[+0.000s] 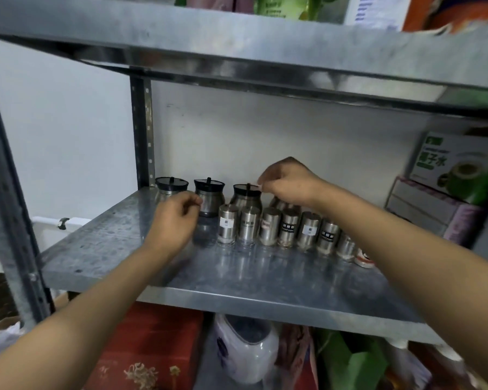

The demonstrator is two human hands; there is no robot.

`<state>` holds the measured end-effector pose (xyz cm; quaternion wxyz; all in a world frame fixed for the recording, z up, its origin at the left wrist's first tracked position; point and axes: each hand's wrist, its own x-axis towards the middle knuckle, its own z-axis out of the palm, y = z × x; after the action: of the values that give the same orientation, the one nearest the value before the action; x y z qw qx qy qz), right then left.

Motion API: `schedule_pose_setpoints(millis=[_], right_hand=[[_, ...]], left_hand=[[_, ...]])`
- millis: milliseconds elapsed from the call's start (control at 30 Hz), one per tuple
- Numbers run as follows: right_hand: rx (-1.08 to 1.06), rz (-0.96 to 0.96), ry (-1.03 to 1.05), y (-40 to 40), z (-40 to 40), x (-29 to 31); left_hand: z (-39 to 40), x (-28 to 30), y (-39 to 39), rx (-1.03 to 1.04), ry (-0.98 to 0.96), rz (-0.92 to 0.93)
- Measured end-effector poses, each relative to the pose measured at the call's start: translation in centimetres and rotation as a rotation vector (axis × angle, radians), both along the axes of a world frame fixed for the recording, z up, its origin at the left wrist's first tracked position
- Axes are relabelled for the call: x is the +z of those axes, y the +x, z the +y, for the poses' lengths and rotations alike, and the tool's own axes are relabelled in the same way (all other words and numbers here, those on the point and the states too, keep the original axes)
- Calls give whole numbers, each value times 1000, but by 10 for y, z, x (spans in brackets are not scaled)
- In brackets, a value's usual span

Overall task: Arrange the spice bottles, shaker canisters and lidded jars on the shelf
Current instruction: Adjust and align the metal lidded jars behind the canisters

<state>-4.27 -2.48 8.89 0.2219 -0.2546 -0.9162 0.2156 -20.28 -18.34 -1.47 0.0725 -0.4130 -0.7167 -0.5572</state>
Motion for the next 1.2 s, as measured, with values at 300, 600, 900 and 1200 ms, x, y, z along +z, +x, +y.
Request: schedule_pose_setpoints(millis=[300, 600, 900, 1200], right_hand=[[-216, -28, 185, 38, 61, 15], [-69, -109, 298, 25, 96, 4], [96, -268, 166, 1, 134, -11], [84, -263, 104, -17, 149, -22]], left_hand=[[57, 80, 35, -77, -98, 195], [128, 87, 61, -198, -327, 418], [169, 82, 46, -187, -518, 435], [182, 73, 22, -172, -553, 457]])
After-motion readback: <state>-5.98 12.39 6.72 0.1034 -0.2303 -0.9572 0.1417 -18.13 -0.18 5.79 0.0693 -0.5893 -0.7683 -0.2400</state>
